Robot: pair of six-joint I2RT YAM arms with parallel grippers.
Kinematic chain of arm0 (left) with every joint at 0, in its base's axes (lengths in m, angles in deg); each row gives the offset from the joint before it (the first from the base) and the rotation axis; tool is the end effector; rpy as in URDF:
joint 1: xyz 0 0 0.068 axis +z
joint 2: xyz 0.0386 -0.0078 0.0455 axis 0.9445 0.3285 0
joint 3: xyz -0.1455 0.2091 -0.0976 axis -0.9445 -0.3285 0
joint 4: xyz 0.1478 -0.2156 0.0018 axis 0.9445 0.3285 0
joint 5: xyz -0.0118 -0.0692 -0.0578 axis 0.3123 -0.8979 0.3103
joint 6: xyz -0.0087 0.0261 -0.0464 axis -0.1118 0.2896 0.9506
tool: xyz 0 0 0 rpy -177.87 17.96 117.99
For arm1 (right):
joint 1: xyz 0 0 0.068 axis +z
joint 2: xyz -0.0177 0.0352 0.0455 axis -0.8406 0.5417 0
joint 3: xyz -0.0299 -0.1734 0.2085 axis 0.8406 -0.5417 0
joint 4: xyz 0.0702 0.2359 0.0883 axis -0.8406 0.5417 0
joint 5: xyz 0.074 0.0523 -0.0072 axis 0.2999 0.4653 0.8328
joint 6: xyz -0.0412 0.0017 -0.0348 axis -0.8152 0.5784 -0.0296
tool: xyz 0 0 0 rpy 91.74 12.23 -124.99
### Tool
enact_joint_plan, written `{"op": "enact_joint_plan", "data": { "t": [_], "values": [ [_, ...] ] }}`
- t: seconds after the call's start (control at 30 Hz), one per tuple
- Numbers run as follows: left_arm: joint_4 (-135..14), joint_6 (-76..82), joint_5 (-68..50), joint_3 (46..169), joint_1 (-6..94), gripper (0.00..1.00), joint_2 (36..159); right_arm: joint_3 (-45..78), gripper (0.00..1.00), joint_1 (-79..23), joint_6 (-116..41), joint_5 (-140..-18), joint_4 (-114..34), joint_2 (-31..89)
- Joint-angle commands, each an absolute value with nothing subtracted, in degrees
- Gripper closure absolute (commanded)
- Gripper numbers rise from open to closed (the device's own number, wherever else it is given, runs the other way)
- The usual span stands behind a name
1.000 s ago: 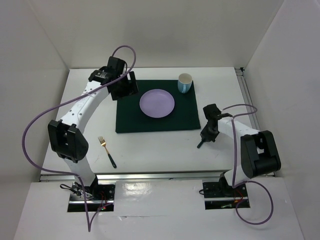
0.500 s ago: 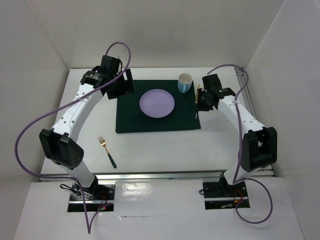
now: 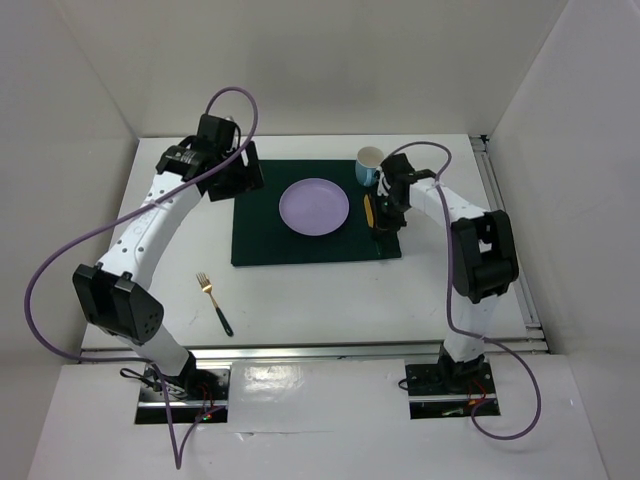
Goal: Set the dinner table for one person
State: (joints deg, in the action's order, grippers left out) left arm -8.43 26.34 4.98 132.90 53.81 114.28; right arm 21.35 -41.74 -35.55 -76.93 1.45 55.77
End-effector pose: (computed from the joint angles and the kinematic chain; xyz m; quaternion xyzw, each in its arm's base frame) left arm 0.3337 -0.0984 0.3822 -0.1604 0.9085 -0.1267 0.3644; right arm 0.3688 0.1085 0.2018 -0.0738 0.9776 0.1209 0.1556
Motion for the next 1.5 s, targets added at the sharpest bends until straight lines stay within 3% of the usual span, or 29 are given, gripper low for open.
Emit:
{"op": "enact_joint_plan", "data": {
  "t": [0.0, 0.3, 0.93, 1.03, 1.2, 1.3, 1.47],
  "values": [
    [-8.7, 25.7, 6.5, 132.7, 54.1, 0.11, 111.6, 26.5, 1.0, -41.3, -37.3, -77.3, 1.7, 57.8],
    [-8.7, 25.2, 6.5, 132.2, 54.7, 0.11, 111.6, 31.7, 1.0, -41.8, -34.9, -79.3, 2.2, 64.9],
    [-6.6, 27.5, 9.4, 123.6, 54.7, 0.11, 108.6, 32.4, 0.99, -42.9, -25.2, -80.3, -1.7, 67.6],
    [-6.5, 28.9, 10.0, 120.0, 54.7, 0.11, 106.4, 32.9, 0.87, -42.9, -24.7, -80.3, -1.7, 67.6],
    [-0.4, 35.4, 15.9, 111.2, 55.2, 0.14, 104.9, 32.9, 0.56, -42.9, -25.3, -81.0, -1.7, 65.8],
    [3.1, 39.9, 16.6, 107.1, 55.8, 0.14, 105.5, 32.4, 0.46, -42.9, -25.3, -81.6, -1.2, 65.2],
    [0.9, 45.4, 12.9, 96.3, 56.3, 0.13, 95.8, 29.8, 0.23, -42.9, -25.8, -82.6, -1.2, 59.9]
  ]
}}
